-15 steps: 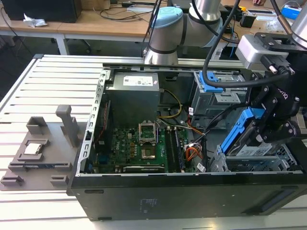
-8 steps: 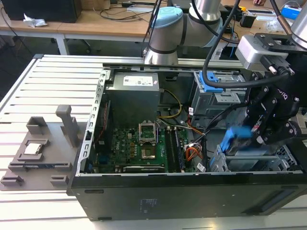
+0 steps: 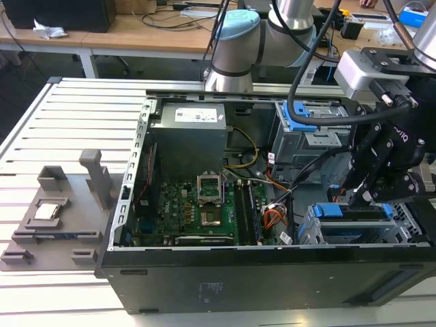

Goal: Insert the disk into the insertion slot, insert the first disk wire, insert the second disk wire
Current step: 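Insert the disk into the insertion slot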

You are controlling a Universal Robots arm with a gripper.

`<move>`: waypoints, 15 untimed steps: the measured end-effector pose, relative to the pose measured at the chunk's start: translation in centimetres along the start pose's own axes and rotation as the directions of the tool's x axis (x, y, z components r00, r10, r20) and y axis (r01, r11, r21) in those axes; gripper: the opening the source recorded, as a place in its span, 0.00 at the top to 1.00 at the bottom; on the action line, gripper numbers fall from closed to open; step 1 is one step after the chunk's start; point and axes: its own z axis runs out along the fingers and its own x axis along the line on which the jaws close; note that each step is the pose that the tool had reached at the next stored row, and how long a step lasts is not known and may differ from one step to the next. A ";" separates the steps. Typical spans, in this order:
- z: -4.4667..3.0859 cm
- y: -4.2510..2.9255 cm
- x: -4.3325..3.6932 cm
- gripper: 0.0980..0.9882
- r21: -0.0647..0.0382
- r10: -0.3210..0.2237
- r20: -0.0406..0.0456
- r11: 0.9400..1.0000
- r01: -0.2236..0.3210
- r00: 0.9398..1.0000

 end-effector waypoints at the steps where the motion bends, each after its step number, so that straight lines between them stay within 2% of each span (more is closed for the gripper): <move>1: 0.01 0.00 0.00 0.85 0.000 0.000 0.000 1.000 0.000 1.000; 2: 0.01 0.00 0.00 0.91 0.000 0.000 0.000 1.000 0.000 1.000; 3: 0.01 0.00 0.00 0.91 0.000 0.000 0.000 1.000 0.000 1.000; 4: 0.02 0.00 0.00 0.98 0.000 0.000 0.000 1.000 0.000 1.000; 15: 0.07 -0.03 0.00 0.99 0.000 0.000 0.000 1.000 0.000 1.000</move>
